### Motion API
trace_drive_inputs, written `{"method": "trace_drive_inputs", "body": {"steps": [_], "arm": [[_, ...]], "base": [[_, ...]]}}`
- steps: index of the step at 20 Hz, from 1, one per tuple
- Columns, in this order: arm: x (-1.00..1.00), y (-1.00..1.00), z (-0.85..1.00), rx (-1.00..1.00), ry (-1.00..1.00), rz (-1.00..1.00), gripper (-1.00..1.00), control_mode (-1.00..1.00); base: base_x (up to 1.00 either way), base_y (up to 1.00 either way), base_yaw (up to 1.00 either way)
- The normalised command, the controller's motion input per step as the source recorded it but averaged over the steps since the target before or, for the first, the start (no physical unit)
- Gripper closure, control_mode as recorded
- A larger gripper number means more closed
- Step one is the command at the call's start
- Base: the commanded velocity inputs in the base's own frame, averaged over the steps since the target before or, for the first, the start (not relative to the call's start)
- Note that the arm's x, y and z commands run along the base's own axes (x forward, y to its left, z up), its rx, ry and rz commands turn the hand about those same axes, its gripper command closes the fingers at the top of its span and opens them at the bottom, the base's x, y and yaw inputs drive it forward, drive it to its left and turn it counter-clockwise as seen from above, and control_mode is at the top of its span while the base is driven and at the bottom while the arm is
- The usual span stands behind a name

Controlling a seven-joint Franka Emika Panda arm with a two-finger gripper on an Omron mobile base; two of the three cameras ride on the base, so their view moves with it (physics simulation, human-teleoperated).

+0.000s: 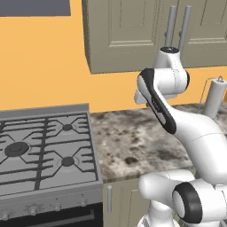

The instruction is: Open the cabinet. Pick the peach and peach from the cabinet and place them into the bowl. Then close the cabinet.

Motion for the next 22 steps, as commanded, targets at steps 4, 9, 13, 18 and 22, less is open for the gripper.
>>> {"method": "trace_drive_inputs", "body": {"steps": [4,9,13,18,22], "arm": [[0.0,-0.04,0.0,0.0,-0.01,0.0,-1.0,-1.0],[-0.13,-0.48,0.06,0.02,-0.14,0.0,-1.0,-1.0],[-0.26,-0.45,0.18,0.0,-0.31,0.0,-1.0,-1.0],[-0.23,-0.25,0.19,0.0,-0.41,0.0,-1.0,-1.0],[-0.08,-0.03,0.32,0.0,-0.46,-0.01,-1.0,-1.0]], "base": [[0.0,0.0,0.0],[0.0,0.0,0.0],[0.0,0.0,0.0],[0.0,0.0,0.0],[0.0,0.0,0.0]]}}
